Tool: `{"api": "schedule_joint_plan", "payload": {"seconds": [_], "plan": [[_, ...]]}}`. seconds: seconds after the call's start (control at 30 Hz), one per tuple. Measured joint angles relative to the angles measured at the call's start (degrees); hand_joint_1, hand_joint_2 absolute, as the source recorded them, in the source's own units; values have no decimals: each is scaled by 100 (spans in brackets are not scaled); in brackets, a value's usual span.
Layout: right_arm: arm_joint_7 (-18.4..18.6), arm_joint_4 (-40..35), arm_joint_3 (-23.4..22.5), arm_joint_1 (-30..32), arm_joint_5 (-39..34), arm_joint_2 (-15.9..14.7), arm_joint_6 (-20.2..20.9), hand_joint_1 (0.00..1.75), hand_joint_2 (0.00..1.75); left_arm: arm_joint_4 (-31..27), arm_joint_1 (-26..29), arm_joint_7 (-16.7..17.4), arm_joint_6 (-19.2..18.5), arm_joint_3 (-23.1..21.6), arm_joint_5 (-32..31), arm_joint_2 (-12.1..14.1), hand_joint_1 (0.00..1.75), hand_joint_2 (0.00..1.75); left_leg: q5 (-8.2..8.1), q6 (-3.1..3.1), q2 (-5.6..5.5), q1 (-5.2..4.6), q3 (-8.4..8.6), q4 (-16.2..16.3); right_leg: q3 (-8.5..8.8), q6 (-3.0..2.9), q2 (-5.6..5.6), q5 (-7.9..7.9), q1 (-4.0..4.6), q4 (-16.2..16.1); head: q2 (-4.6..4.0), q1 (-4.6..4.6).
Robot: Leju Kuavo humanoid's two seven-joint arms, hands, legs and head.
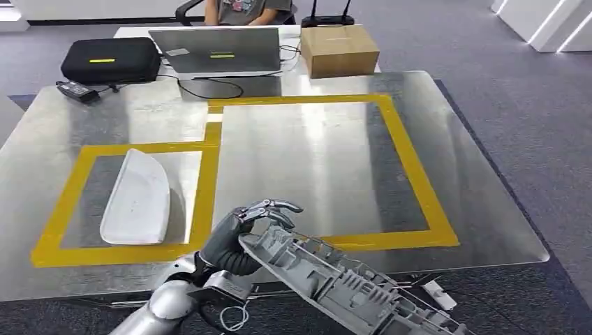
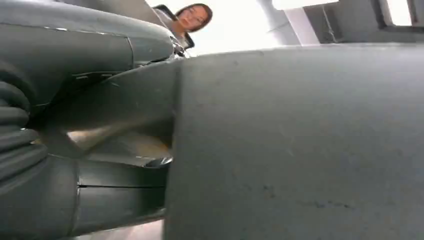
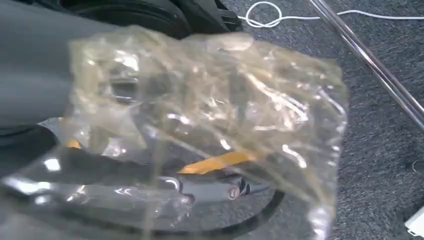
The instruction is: Take the parts from the cabinet and place them on the table.
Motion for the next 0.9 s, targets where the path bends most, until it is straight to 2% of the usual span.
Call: {"api": "schedule_joint_plan", "payload": {"seconds": [0.1, 0.23, 0.53, 0.63, 0.73, 0.9], "plan": [[0, 0, 0, -2, 31, 0, 0, 0, 0, 118, -47, 2, 339, -50, -157, -70, 175, 175, 0, 0, 0, 2, 3, 0, 15, 0, 1, -1, 2, 1, 0, 0], [0, 0, -4, 0, 77, 0, -2, 0, 0, 297, -83, -309, 973, -70, 169, -181, 175, 175, 1, -1, 1, 6, 2, 0, 60, 1, 4, 0, 5, 4, 0, -2], [0, 0, -4, -5, 109, 0, -2, 0, 0, 454, -108, -483, 1077, -65, 473, -260, 175, 175, 1, -1, 2, 8, 2, -1, 61, 2, 2, -2, 6, 5, 0, 0], [-2, 0, -7, -4, 144, 0, -22, 0, 0, 457, -100, -658, 1068, -63, 1197, -258, 175, 175, 1, -1, 2, 8, 2, -1, 60, 2, 2, -2, 6, 5, 0, -2], [-9, 0, -7, -4, 155, 0, -41, 0, 0, 452, -104, -675, 957, -52, 2006, -269, 175, 175, 1, -1, 2, 8, 2, -1, 61, 2, 2, -2, 6, 5, 0, 0], [-37, 2, -9, -6, 210, 0, -74, 0, 0, 452, -102, -811, 1079, -37, 2571, -269, 175, 175, 1, -1, 2, 8, 2, -1, 61, 2, 2, -3, 6, 5, 0, 0]]}}
